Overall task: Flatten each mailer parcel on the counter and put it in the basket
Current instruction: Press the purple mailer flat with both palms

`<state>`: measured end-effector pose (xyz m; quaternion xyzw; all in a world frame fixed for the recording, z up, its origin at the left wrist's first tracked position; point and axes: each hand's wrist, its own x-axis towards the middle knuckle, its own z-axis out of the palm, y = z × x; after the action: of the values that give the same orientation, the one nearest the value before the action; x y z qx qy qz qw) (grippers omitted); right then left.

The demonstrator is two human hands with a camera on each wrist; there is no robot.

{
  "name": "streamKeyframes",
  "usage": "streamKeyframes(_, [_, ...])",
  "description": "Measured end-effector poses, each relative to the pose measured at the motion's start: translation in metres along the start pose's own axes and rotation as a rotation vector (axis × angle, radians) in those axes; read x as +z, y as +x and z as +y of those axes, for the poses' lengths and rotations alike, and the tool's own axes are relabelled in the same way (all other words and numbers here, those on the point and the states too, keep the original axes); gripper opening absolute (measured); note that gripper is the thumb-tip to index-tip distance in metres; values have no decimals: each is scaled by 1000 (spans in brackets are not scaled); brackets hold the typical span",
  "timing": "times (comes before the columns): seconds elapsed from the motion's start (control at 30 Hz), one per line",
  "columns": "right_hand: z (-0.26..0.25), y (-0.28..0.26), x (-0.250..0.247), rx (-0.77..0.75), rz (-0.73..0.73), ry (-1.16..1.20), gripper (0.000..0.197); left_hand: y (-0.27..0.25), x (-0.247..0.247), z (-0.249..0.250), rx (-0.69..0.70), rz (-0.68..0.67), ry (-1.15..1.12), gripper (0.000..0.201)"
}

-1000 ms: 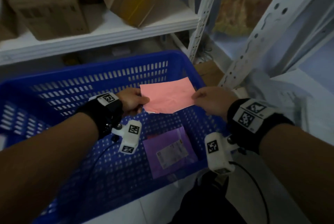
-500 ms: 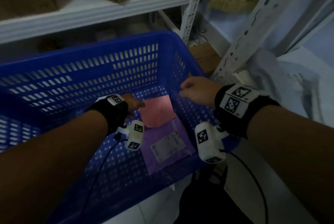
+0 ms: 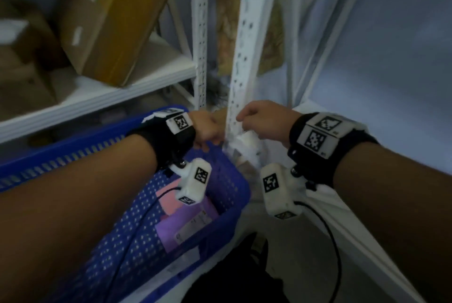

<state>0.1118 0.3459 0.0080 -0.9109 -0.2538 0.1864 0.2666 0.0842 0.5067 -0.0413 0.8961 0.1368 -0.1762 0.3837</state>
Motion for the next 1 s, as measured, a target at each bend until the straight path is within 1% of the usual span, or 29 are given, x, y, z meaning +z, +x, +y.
streamKeyframes(0.03, [4, -19, -20, 8, 43, 7, 30, -12, 2, 33, 43, 12, 2, 14])
streamKeyframes(0.13, [20, -61, -61, 42, 126, 29, 27, -37, 8, 102, 126, 17, -12, 13])
streamKeyframes(0.23, [49, -115, -102, 100, 207, 69, 26, -60, 27, 166, 224, 48, 110, 19])
streamKeyframes(0.33, [85, -165, -135, 212, 249, 69, 32, -78, 55, 222, 278, 22, 209, 24])
streamKeyframes(0.4, [112, -207, -158, 303, 324, 103, 34, -89, 80, 260, 315, -22, 264, 25])
streamKeyframes(0.5, [158, -257, -178, 447, 442, 187, 38, -99, 119, 301, 349, -77, 295, 27])
streamKeyframes(0.6, [207, -291, -179, 610, 501, 293, 42, -96, 158, 321, 340, -126, 297, 29])
streamKeyframes(0.67, [241, -303, -171, 678, 517, 369, 43, -83, 181, 325, 326, -154, 285, 30])
streamKeyframes(0.73, [267, -307, -158, 725, 540, 483, 39, -68, 200, 322, 305, -188, 299, 31])
streamKeyframes(0.83, [305, -293, -130, 796, 524, 637, 23, -35, 235, 310, 276, -226, 345, 30])
streamKeyframes(0.93, [334, -268, -107, 829, 511, 790, 28, 3, 262, 295, 243, -259, 324, 32])
streamKeyframes(1.0, [351, -251, -94, 848, 533, 879, 32, 27, 275, 286, 212, -298, 312, 41])
